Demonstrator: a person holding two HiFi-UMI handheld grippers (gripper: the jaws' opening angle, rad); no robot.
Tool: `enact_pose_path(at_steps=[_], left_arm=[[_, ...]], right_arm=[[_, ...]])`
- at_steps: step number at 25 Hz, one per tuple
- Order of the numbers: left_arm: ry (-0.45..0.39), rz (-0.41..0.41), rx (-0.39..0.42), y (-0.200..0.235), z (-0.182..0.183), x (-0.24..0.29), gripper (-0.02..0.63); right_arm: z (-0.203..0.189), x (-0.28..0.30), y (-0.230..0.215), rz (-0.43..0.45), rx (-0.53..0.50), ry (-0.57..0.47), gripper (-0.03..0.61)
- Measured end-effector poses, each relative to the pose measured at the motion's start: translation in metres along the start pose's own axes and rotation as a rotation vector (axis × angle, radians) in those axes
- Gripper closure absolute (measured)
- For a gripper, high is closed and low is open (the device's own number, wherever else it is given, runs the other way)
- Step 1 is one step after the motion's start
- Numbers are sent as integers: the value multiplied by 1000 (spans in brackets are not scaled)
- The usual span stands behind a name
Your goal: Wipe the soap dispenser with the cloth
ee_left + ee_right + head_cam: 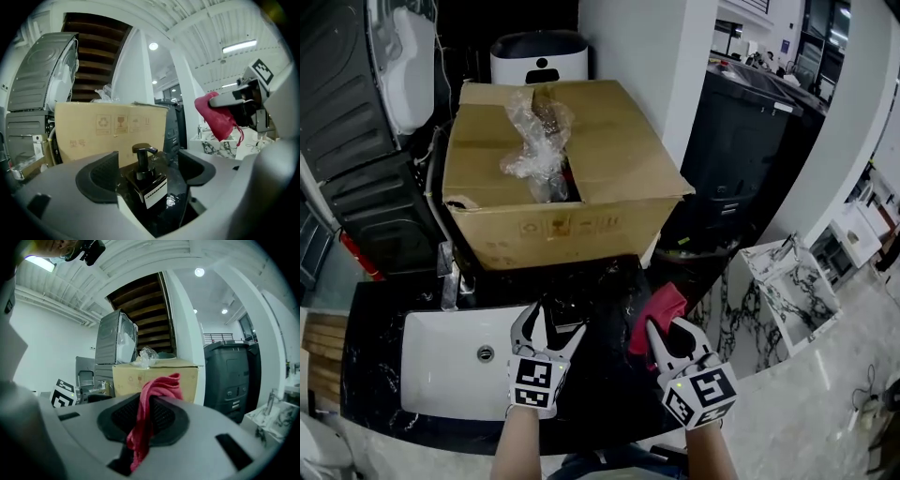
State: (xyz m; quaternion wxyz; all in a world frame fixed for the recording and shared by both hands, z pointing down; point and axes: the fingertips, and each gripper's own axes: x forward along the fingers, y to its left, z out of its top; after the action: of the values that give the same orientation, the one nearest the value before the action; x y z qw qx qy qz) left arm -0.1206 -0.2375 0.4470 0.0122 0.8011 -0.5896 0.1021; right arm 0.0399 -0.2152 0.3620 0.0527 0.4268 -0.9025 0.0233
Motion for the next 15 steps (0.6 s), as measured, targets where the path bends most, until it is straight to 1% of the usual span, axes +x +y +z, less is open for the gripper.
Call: enact_pose_path(at_steps=[2,3,5,6,10,12,15], left_arm=[[27,3,11,1,-5,14,229],[37,11,21,2,-7,20,264],[51,31,36,6,-11,29,392],[53,35,39,8,-12,33,417],[42,25,28,11,-10,43,479],[43,11,-14,13,-11,44,511],[58,-5,-67,14,-13,44,518]], right_arm=[[-4,9,-5,15,4,11,524],[-6,13,-7,23,5,18,525],[-12,21,-11,36,6,36,524],[-15,24,-13,40,6,44,525],[-25,33,-19,48,19,65,524],[-29,35,-18,56,23,74,524],[-31,37,-12,73,16,82,525]])
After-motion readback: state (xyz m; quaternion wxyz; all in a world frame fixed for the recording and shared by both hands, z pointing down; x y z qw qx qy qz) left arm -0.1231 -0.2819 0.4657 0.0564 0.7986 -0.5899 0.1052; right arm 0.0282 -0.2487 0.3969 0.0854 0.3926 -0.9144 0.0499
